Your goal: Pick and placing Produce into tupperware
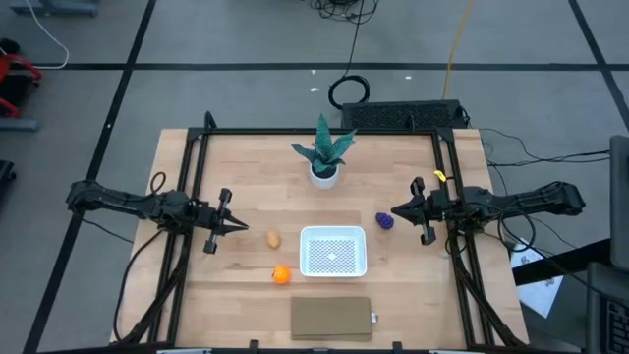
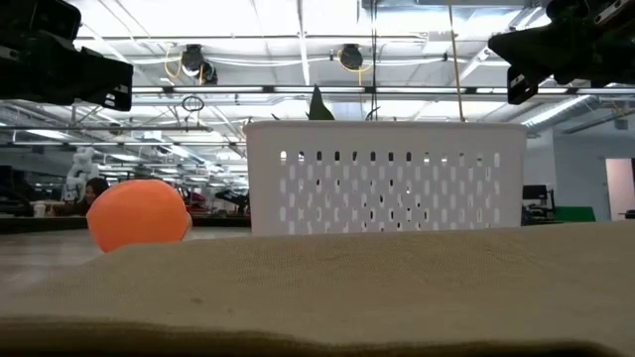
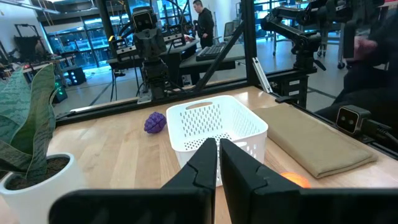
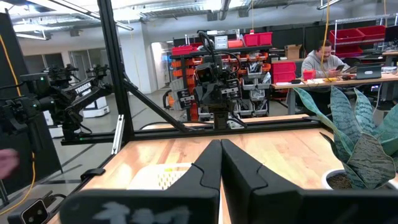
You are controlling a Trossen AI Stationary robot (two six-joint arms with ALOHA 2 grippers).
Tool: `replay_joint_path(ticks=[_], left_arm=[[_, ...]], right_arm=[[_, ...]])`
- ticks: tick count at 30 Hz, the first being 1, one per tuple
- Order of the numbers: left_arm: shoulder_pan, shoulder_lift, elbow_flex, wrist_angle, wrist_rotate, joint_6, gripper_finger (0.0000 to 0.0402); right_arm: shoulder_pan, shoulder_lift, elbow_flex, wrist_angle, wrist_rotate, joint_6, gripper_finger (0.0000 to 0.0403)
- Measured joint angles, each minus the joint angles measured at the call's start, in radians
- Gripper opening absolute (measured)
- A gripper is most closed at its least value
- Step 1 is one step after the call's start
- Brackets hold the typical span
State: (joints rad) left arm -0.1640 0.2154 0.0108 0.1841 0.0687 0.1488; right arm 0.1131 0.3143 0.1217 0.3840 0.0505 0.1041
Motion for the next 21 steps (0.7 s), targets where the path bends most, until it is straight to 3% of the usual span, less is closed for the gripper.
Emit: replay_joint_path(ticks=[21], left_arm=[[0.0,0.0,0.0,0.005,0.0,0.013,0.0024]], right_arm=[[0.0,0.0,0.0,0.0,0.0,0.016,0.0]])
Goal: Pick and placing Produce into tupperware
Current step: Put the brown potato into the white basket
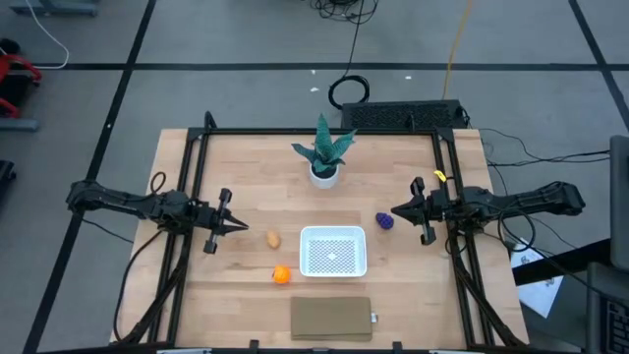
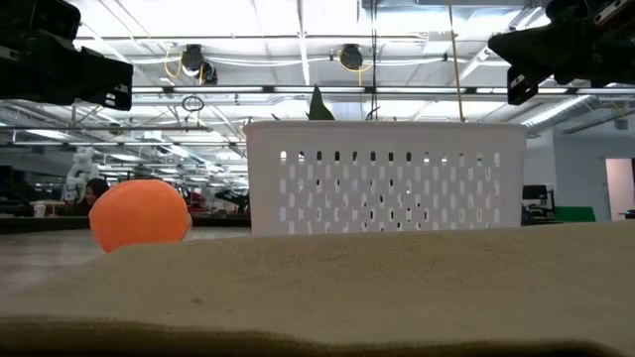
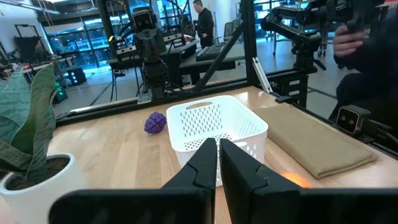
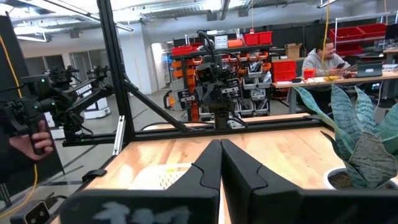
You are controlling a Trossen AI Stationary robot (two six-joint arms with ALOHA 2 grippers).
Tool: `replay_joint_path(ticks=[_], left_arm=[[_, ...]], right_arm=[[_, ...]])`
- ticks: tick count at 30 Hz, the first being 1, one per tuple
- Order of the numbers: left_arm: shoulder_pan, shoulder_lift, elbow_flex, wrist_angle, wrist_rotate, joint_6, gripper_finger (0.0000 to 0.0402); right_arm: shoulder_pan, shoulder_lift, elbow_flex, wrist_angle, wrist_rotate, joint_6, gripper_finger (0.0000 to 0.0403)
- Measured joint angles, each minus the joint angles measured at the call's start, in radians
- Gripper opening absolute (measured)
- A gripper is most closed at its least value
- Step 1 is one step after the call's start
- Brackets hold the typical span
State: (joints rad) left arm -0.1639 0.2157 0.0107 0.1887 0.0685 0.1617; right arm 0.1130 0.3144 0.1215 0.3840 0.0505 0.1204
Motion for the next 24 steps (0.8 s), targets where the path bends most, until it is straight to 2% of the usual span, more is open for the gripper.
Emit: replay_joint_path(ticks=[11,19,24], left_arm=[[0.0,0.0,0.0,0.069,-0.005,-0.007,0.0024],[0.0,0.0,0.0,0.11,-0.018,-0.116,0.0024],[0.0,0.0,0.016,0.119,-0.077,-0.122,0.0024]], right_arm=[[0.0,0.0,0.0,0.0,0.0,0.006,0.0],[0.0,0.0,0.0,0.006,0.0,-0.013,0.0],[0.0,0.0,0.0,0.009,0.0,-0.029,0.0]])
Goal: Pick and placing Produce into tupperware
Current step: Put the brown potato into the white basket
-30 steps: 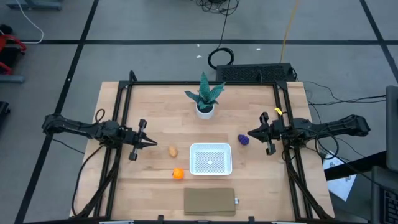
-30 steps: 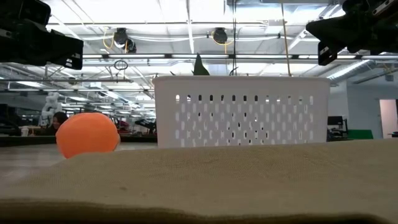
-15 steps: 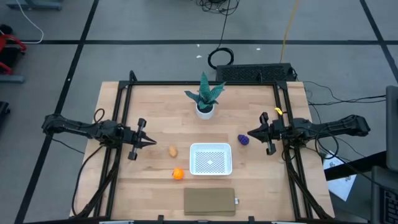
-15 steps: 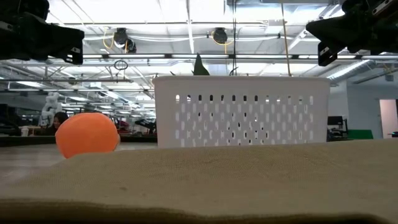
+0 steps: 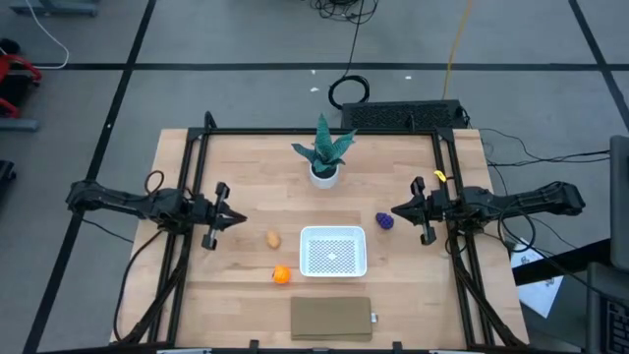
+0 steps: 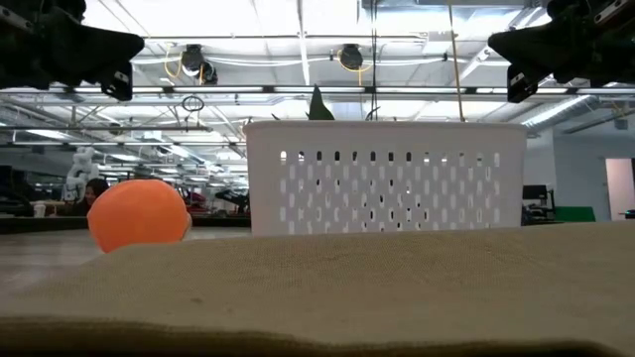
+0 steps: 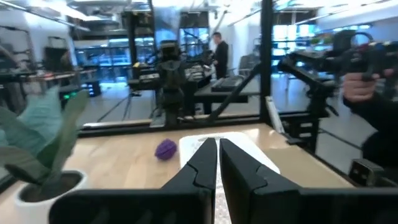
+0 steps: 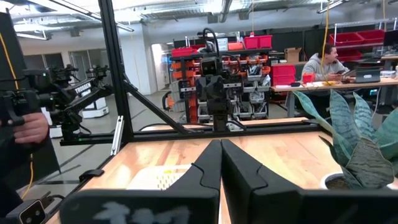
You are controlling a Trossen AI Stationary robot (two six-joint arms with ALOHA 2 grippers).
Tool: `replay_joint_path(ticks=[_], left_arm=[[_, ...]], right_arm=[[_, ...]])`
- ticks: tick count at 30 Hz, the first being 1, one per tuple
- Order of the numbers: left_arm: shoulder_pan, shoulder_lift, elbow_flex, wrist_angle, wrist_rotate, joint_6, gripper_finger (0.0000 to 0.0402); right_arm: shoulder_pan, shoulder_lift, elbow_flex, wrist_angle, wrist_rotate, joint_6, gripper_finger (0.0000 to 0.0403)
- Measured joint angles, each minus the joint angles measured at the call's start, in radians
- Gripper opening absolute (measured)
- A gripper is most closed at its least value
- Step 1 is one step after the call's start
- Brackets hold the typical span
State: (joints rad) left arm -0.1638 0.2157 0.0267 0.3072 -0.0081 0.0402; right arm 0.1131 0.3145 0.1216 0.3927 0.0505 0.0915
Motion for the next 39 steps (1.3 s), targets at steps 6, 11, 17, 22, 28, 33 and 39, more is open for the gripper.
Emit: replay_joint_path(ticks=[6,11,17,22,28,33,39], left_arm=[[-0.001,0.0,0.053,-0.146,-0.044,0.003,0.0004],[0.0,0.0,0.068,-0.198,-0.103,0.002,0.0001],[0.0,0.0,0.07,-0.234,-0.101,0.008,0.0001],[0.0,0.0,0.07,-0.28,-0.166,-0.018,0.0002],[0.0,0.0,0.072,-0.267,-0.251,-0.091,0.0001],[0.0,0.009,0.133,-0.288,-0.228,-0.098,0.0002],[0.0,0.097,0.259,-0.35,-0.224,-0.094,0.0001]], right_arm=[[0.0,0.0,0.0,0.0,0.006,-0.009,0.0],[-0.001,0.0,0.0,-0.002,0.027,-0.002,0.0],[0.0,0.0,0.0,-0.015,0.027,-0.001,0.0],[0.0,0.0,0.0,-0.018,0.027,-0.005,0.0],[0.0,0.0,0.0,-0.02,0.027,-0.006,0.0],[0.0,0.0,0.0,-0.017,0.027,-0.014,0.0],[0.0,0.0,0.0,-0.016,0.027,-0.028,0.0]])
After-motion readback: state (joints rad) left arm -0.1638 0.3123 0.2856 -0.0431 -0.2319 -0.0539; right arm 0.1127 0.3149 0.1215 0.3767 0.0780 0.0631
